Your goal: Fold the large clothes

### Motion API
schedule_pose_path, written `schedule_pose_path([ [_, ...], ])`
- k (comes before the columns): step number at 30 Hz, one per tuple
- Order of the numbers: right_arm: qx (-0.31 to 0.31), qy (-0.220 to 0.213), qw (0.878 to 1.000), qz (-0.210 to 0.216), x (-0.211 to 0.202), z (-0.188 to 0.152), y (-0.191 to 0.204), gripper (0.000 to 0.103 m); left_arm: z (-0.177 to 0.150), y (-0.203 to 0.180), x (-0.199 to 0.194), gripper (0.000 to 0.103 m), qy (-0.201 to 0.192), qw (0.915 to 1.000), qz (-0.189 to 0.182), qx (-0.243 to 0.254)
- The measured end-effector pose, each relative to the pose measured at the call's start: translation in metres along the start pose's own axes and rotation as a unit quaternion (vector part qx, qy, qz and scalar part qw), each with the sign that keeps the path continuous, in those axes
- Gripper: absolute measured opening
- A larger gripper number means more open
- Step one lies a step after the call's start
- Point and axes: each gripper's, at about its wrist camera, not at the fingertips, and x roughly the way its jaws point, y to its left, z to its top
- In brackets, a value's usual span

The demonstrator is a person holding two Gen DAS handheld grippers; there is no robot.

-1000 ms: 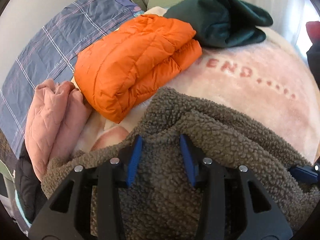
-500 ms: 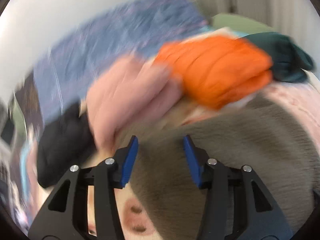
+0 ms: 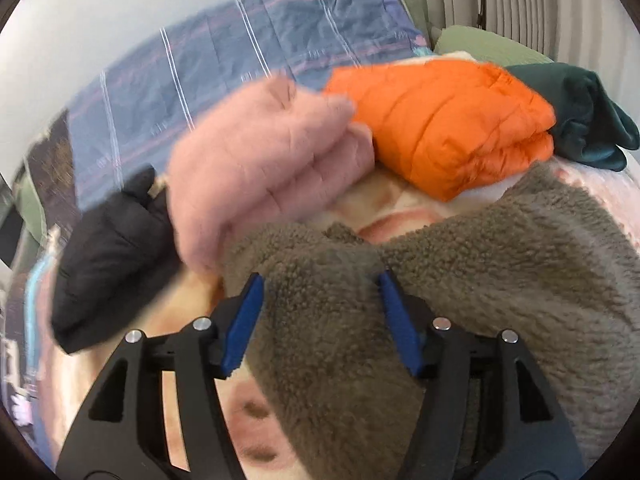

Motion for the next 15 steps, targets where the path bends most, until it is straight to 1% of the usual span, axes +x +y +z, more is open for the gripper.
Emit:
schedule_pose_path([
  [2, 0.000, -0.002, 1.000, -0.006, -0.002, -0.001, 0.001, 0.071, 0.002, -0.009, -0.024, 0.063, -0.022, 0.9995, -0.018, 0.013],
  [3, 0.000, -0.003, 1.000, -0.008, -0.002, -0.001, 0.003, 0.071, 0.003, -0.016, -0.036, 0.067, -0.035, 0.9986, -0.032, 0.023],
  [4, -0.001, -0.005, 1.000, -0.013, -0.003, -0.002, 0.004, 0.071, 0.002, -0.030, -0.051, 0.070, -0.051, 0.9969, -0.042, 0.044],
  [5, -0.002, -0.007, 1.000, -0.017, -0.004, -0.002, 0.005, 0.071, 0.000, -0.039, -0.059, 0.073, -0.058, 0.9955, -0.045, 0.060],
  [6, -0.003, -0.009, 1.000, -0.019, -0.005, -0.003, 0.006, 0.071, -0.003, -0.052, -0.065, 0.076, -0.063, 0.9932, -0.050, 0.084],
  [7, -0.005, -0.011, 1.000, -0.021, -0.006, -0.004, 0.006, 0.071, -0.007, -0.066, -0.066, 0.077, -0.059, 0.9902, -0.059, 0.112],
  [8, -0.005, -0.012, 1.000, -0.023, -0.007, -0.004, 0.007, 0.071, -0.011, -0.078, -0.063, 0.077, -0.052, 0.9881, -0.060, 0.132],
  [9, -0.005, -0.012, 1.000, -0.026, -0.007, -0.005, 0.006, 0.071, -0.019, -0.091, -0.056, 0.078, -0.054, 0.9872, -0.038, 0.145],
  [10, -0.003, -0.010, 0.999, -0.030, -0.007, -0.006, 0.005, 0.071, -0.023, -0.094, -0.053, 0.077, -0.060, 0.9880, -0.031, 0.139],
  [11, 0.000, -0.008, 1.000, -0.030, -0.007, -0.007, 0.003, 0.071, -0.024, -0.093, -0.049, 0.077, -0.058, 0.9899, -0.038, 0.124],
  [14, 0.002, -0.006, 1.000, -0.021, -0.009, -0.006, 0.002, 0.071, -0.019, -0.081, -0.046, 0.077, -0.040, 0.9922, -0.073, 0.093],
  [15, -0.001, -0.007, 1.000, -0.022, -0.009, -0.006, 0.003, 0.071, -0.019, -0.079, -0.044, 0.077, -0.038, 0.9924, -0.078, 0.087],
])
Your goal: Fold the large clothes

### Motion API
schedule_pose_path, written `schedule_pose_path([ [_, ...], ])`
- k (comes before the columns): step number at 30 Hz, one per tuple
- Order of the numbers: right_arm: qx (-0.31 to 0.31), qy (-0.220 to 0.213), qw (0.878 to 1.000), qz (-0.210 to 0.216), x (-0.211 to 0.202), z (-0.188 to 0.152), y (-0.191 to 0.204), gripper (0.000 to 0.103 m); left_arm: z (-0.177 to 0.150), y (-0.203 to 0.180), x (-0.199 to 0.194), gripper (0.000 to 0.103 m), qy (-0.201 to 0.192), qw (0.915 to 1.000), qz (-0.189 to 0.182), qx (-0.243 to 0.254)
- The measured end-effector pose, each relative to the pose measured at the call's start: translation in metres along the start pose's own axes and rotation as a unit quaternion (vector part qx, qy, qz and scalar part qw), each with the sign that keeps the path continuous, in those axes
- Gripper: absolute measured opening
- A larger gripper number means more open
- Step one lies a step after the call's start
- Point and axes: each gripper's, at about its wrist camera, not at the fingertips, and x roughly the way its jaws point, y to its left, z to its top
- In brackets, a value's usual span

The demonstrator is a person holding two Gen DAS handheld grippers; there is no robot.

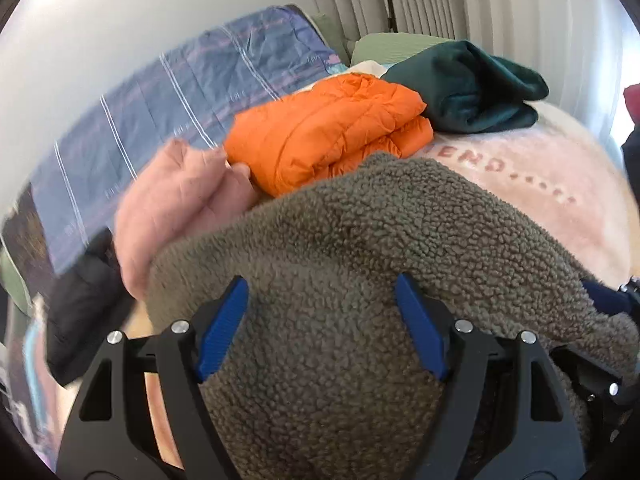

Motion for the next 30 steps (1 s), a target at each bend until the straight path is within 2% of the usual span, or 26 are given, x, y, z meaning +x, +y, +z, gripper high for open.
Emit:
schedule_pose_path([
  [3, -0.003, -0.004, 1.000, 0.000, -0.001, -0.001, 0.001, 0.072, -0.002, 0.004, 0.002, 0.078, 0.002, 0.9999, -0.011, -0.010],
  [6, -0.003, -0.002, 1.000, 0.008, -0.002, -0.001, -0.003, 0.075, -0.004, 0.003, 0.004, 0.078, -0.003, 1.0000, -0.001, -0.002],
  [8, 0.003, 0.001, 1.000, 0.028, -0.010, 0.000, -0.011, 0.081, -0.007, -0.002, 0.000, 0.077, -0.006, 1.0000, 0.007, 0.001],
  [11, 0.048, 0.006, 0.995, 0.086, -0.029, 0.002, -0.039, 0.081, -0.008, -0.002, 0.001, 0.077, -0.008, 0.9999, 0.010, -0.003],
  [13, 0.093, -0.001, 0.992, 0.090, -0.039, 0.002, -0.065, 0.084, -0.009, -0.001, 0.001, 0.077, -0.009, 0.9999, 0.009, -0.006],
  [15, 0.148, 0.021, 0.982, 0.118, -0.036, -0.001, -0.095, 0.084, -0.009, 0.001, 0.002, 0.077, -0.008, 0.9999, 0.004, -0.010],
  [16, 0.181, 0.044, 0.972, 0.142, -0.029, -0.004, -0.108, 0.084, -0.009, 0.001, 0.002, 0.077, -0.008, 0.9999, 0.002, -0.012],
  [17, 0.226, 0.077, 0.956, 0.172, -0.018, -0.010, -0.121, 0.084, -0.008, 0.001, 0.002, 0.077, -0.008, 0.9999, 0.001, -0.012],
  [19, 0.281, 0.117, 0.927, 0.219, 0.001, -0.021, -0.134, 0.084, -0.008, 0.001, 0.002, 0.077, -0.009, 0.9999, 0.002, -0.012],
  [24, 0.290, 0.140, 0.913, 0.250, 0.015, -0.019, -0.129, 0.086, -0.008, 0.003, 0.002, 0.077, -0.009, 0.9999, 0.000, -0.013],
  [30, 0.316, 0.187, 0.896, 0.249, 0.033, -0.017, -0.123, 0.086, -0.008, 0.002, 0.003, 0.077, -0.010, 0.9998, -0.002, -0.016],
])
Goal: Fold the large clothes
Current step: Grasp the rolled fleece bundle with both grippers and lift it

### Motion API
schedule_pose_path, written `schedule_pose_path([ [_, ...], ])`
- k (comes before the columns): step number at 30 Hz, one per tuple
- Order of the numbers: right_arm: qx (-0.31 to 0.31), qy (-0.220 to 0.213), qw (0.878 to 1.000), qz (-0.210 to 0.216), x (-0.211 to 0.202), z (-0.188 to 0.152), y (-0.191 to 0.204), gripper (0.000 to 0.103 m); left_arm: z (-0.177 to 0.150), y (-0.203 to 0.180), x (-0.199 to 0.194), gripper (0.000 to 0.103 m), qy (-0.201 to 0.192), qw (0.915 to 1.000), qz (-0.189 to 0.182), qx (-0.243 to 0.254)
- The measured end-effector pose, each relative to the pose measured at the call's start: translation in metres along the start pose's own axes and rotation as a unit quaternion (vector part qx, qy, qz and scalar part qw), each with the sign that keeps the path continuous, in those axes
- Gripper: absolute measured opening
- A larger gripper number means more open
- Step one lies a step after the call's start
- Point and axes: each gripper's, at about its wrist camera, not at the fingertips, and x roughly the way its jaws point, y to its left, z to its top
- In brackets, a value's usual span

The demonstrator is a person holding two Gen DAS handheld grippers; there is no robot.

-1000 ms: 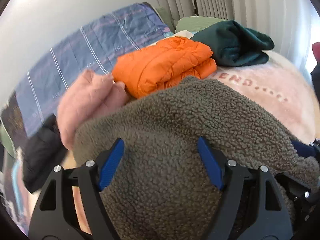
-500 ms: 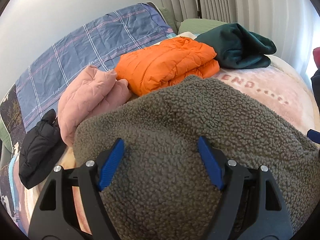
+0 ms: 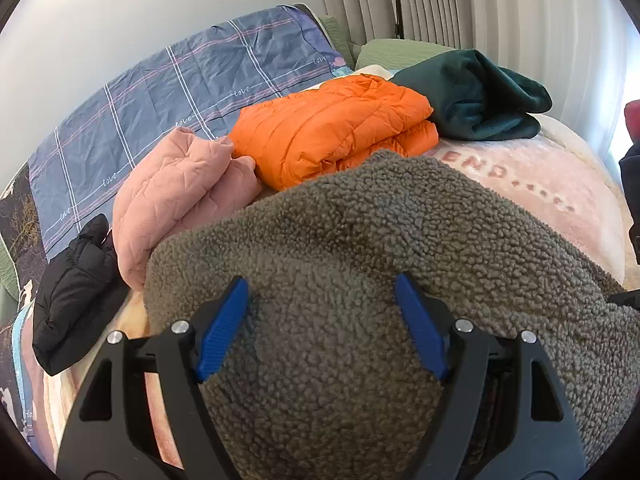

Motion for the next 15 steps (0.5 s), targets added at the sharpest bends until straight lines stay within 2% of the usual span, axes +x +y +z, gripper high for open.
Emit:
schedule_pose_path([
  [3, 0.026, 0.025, 0.999, 0.013, 0.017, 0.005, 0.001, 0.086, 0.000, 0.000, 0.001, 0.077, 0.002, 1.0000, -0.001, -0.002],
  [4, 0.029, 0.027, 0.999, 0.017, 0.022, 0.005, 0.002, 0.081, 0.000, 0.001, 0.001, 0.077, 0.002, 1.0000, -0.002, -0.003],
  [5, 0.032, 0.024, 0.999, 0.023, 0.026, 0.006, 0.002, 0.067, 0.000, 0.001, 0.001, 0.077, 0.003, 1.0000, -0.001, -0.004],
  [6, 0.034, 0.019, 0.999, 0.029, 0.027, 0.006, 0.002, 0.060, 0.000, 0.001, 0.001, 0.078, 0.003, 1.0000, -0.001, -0.006],
  [8, 0.036, 0.005, 0.999, 0.023, 0.025, 0.007, -0.003, 0.037, 0.000, 0.004, 0.001, 0.081, 0.001, 0.9999, -0.004, -0.016],
  [12, 0.001, -0.010, 1.000, 0.010, 0.019, 0.001, -0.003, 0.036, -0.006, 0.027, -0.017, 0.095, -0.036, 0.9960, -0.018, -0.080],
  [15, -0.029, -0.021, 0.999, -0.009, 0.016, -0.003, 0.001, 0.038, -0.025, 0.065, -0.028, 0.100, -0.059, 0.9838, -0.027, -0.167],
])
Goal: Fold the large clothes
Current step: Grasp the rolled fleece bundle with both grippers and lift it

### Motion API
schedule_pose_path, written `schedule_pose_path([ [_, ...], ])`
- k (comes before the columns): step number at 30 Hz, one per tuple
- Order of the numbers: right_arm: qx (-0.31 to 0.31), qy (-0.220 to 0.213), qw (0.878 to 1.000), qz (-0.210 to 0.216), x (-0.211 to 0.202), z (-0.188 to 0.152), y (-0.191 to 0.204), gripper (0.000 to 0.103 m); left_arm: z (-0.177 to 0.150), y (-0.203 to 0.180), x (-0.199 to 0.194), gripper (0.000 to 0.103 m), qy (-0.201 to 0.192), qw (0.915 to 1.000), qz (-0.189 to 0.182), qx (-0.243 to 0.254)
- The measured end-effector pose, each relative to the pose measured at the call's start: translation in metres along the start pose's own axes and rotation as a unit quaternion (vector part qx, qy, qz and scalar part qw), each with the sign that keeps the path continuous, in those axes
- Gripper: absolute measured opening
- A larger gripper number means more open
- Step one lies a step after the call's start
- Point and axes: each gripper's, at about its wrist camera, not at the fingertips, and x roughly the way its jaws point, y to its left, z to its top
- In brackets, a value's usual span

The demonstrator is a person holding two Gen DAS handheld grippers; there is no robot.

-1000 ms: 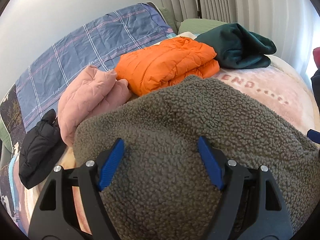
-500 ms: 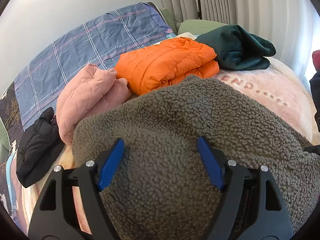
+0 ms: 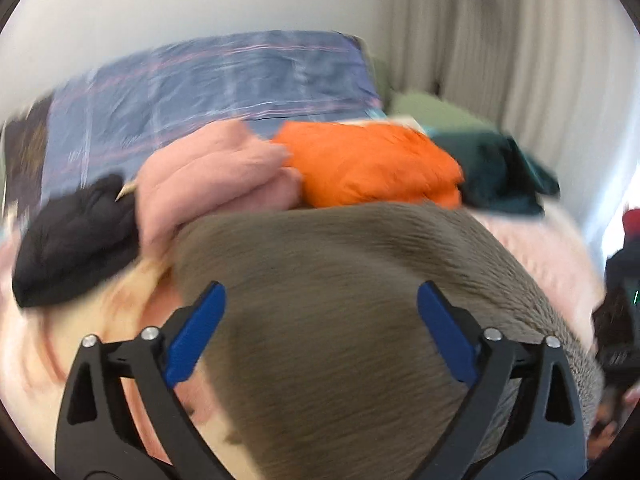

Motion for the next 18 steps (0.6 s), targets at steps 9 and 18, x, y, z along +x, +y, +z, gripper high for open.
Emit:
schedule_pose_path([
  [9, -0.013, -0.007, 1.000, -0.012, -0.005, -0.007, 0.000, 0.044, -0.016, 0.105, 0.048, 0.101, 0.075, 0.9707, -0.099, -0.205],
  [18, -0.005, -0.004, 1.000, -0.029, 0.007, 0.001, 0.005, 0.052, -0.027, 0.097, 0.117, 0.101, 0.121, 0.9317, -0.217, -0.265],
])
